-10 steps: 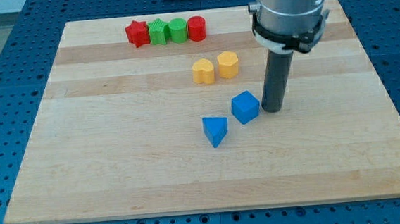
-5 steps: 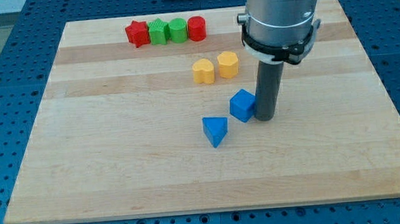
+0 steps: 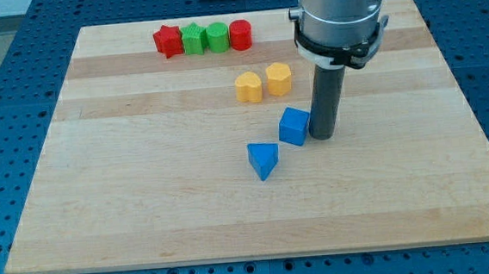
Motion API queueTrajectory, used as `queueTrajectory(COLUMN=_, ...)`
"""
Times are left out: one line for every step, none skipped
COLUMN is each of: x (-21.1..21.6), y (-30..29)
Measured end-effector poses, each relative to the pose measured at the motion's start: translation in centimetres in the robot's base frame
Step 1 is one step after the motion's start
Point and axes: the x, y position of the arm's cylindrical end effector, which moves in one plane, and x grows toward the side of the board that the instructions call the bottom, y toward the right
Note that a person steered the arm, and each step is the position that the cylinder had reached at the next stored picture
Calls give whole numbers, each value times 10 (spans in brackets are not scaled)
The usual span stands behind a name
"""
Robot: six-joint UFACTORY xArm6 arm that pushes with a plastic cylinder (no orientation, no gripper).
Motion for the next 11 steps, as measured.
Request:
queueTrajectory(x=0, y=2)
queueTrajectory(x=0, y=3)
queueTrajectory(x=0, y=5)
queueTrajectory(x=0, y=6)
queueTrajectory(x=-1, y=25)
queueTrajectory(x=-20, y=45)
queueTrajectory(x=-43, y=45)
queueTrajectory(x=-48, y=35)
queueTrajectory(x=-48, y=8)
queueTrajectory(x=-48, y=-31)
queueTrajectory(x=-48, y=-64)
